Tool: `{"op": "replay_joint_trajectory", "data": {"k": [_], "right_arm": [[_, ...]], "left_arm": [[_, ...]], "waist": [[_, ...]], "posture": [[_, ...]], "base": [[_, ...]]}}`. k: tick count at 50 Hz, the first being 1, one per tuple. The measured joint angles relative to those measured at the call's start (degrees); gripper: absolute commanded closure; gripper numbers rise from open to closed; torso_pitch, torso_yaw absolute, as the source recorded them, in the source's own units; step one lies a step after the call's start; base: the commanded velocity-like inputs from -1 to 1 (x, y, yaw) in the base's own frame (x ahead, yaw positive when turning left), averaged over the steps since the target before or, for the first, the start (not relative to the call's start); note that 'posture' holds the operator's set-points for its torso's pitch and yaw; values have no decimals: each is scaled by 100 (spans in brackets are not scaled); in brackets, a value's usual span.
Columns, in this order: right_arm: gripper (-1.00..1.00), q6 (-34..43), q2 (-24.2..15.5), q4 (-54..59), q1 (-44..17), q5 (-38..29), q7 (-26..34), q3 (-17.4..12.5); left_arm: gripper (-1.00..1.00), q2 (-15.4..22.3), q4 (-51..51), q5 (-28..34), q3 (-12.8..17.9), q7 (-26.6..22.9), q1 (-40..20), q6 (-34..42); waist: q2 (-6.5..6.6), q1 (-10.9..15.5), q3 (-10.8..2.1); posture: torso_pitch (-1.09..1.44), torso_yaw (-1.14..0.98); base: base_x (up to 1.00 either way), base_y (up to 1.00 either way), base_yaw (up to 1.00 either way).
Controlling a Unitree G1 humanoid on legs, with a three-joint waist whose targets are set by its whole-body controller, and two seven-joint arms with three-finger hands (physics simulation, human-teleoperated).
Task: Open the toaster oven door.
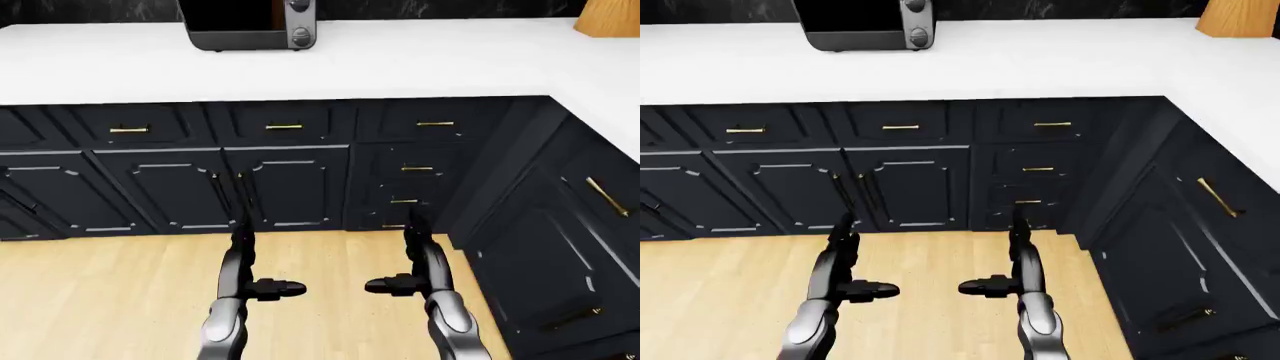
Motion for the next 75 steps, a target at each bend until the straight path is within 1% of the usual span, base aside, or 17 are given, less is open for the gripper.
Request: {"op": "replay_joint_trajectory", "data": {"k": [3, 5, 13, 20, 28, 32, 34, 39, 42, 51, 56, 58, 61, 63, 64, 70, 75], "right_arm": [[-100, 106, -39, -362, -330, 3, -70, -66], [-100, 63, -59, -387, -505, 5, -119, -90], [-100, 1298, -172, -1831, -817, -43, -79, -115], [-100, 2232, -349, -2799, -1653, -13, 17, -260], [-100, 3035, -595, -3383, -2082, 63, 28, -434], [-100, 3219, -683, -3513, -2204, 107, 47, -562], [-100, 3263, -738, -3531, -2337, 129, 45, -598], [-100, 3266, -750, -3490, -2584, 176, 3, -557], [-100, 3333, -705, -3346, -2546, 243, 67, -361], [-100, 3257, -731, -3430, -2640, 270, 35, -476], [-100, 3303, -707, -3379, -2507, 246, -2, -477], [-100, 3321, -694, -3422, -2531, 217, -15, -440], [-100, 3402, -718, -3555, -2664, 229, -2, -449], [-100, 3354, -716, -3605, -2680, 230, -4, -469], [-100, 3262, -649, -3585, -2630, 225, -4, -434], [-100, 3281, -601, -3332, -2432, 262, 82, -300], [-100, 3216, -603, -3531, -2507, 246, 58, -348]], "left_arm": [[-100, 61, -232, 53, 44, 27, -218, -159], [-100, 70, -280, 107, 54, 57, -298, -196], [-100, 167, -1379, 387, 61, 20, -534, 844], [-100, 403, -2680, 635, 275, -214, -1308, 1943], [-100, 634, -3282, 748, 340, -399, -2098, 3056], [-100, 687, -3460, 742, 336, -490, -2261, 3245], [-100, 726, -3488, 734, 421, -495, -2347, 3290], [-100, 810, -3520, 755, 470, -463, -2455, 3378], [-100, 842, -3422, 799, 552, -440, -2398, 3468], [-100, 786, -3408, 777, 478, -387, -2593, 3382], [-100, 757, -3478, 683, 376, -414, -2423, 3486], [-100, 763, -3611, 691, 414, -419, -2376, 3469], [-100, 750, -3731, 715, 443, -401, -2366, 3375], [-100, 741, -3725, 722, 415, -398, -2376, 3342], [-100, 773, -3692, 729, 426, -398, -2372, 3333], [-100, 758, -3567, 837, 461, -391, -2275, 3410], [-100, 742, -3707, 862, 433, -444, -2257, 3416]], "waist": [[-9, 44, -314], [-48, 53, -208], [-32, 51, -332], [-26, 63, -458], [54, -20, -369], [-118, -49, -392], [-48, -60, -375], [448, -63, -330], [356, 35, -250], [-273, -58, -207], [-294, -149, -277], [-188, -156, -283], [132, -224, -191], [421, -211, -259], [471, -159, -291], [192, -23, -136], [21, 0, -162]], "posture": [[0, 0], [0, 0], [0, 0], [0, 0], [0, 0], [0, 0], [0, 0], [0, 0], [0, 0], [0, 0], [0, 0], [0, 0], [0, 0], [0, 0], [0, 0], [0, 0], [0, 0]], "base": [[0, 0, 0], [0, 0, 0], [0, 0, 0], [0, 0, 0], [0, 18, 0], [0, 54, 0], [0, 54, 0], [0, 54, 0], [1, 55, 0], [4, 54, 0], [17, 54, 0], [27, 54, 0], [26, 54, 0], [27, 55, 0], [29, 55, 0], [33, 54, 0], [33, 38, 0]]}}
